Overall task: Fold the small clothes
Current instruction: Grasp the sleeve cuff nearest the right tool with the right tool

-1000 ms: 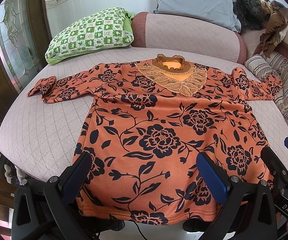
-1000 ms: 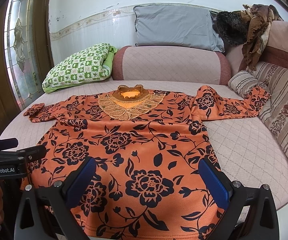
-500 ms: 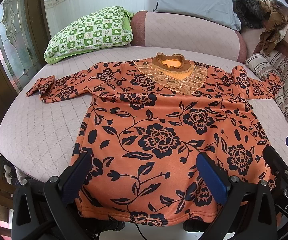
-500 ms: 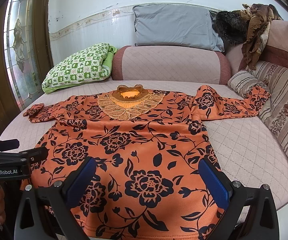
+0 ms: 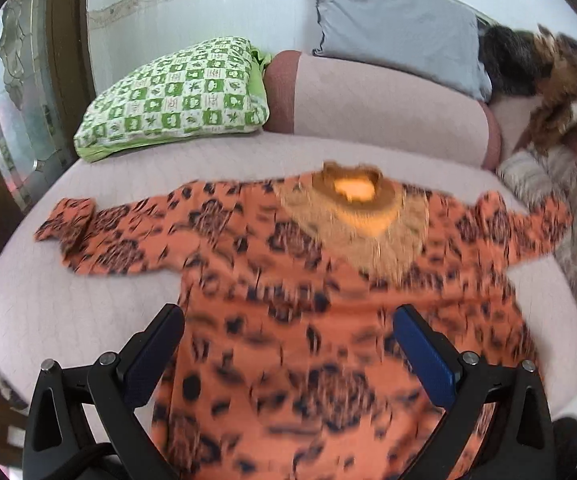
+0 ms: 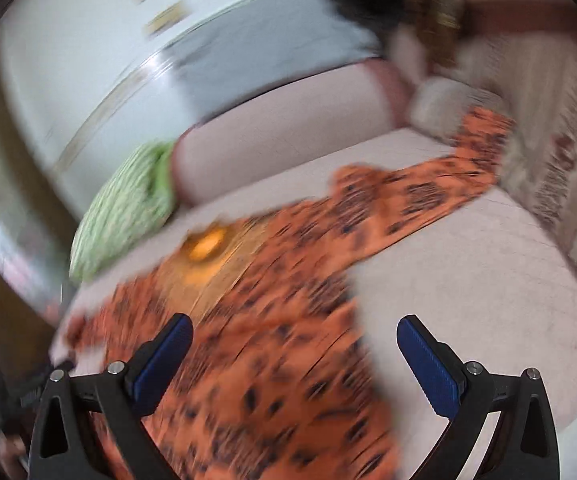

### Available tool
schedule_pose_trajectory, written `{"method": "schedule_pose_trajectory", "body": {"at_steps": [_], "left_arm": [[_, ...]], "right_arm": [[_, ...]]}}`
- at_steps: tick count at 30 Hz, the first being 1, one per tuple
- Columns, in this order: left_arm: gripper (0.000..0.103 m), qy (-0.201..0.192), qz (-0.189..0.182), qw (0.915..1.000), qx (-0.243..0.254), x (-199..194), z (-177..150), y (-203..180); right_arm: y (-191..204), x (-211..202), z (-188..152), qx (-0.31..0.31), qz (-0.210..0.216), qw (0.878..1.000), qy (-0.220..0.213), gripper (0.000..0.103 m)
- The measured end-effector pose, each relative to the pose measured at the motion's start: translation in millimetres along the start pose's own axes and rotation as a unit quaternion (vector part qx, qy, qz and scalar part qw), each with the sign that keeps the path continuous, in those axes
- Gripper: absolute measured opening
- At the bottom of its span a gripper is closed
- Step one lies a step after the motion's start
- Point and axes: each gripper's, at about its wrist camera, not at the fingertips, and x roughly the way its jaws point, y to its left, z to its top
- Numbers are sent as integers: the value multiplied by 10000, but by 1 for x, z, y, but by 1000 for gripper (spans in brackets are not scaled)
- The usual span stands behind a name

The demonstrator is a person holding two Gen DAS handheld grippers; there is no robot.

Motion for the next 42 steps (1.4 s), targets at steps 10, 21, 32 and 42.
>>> {"method": "schedule_pose_trajectory", "body": {"at_steps": [10,21,32,42], "left_arm": [[103,656,-388,9968,232,97,15,7],[103,550,-450,9975,14,129,15,31],[103,491,-577,9959,-500,131,21,48],[103,78,-863,9908,-1038,96,28,78]], "right_arm": [[-167,73,129,1351,-1284,9824,-149,77],[-231,154,234,759,-2936,9526,-229,64],[-188,174,263,-81,-3131,9493,-276,8],[86,85,256,-1254,-650,9857,-916,9]]}}
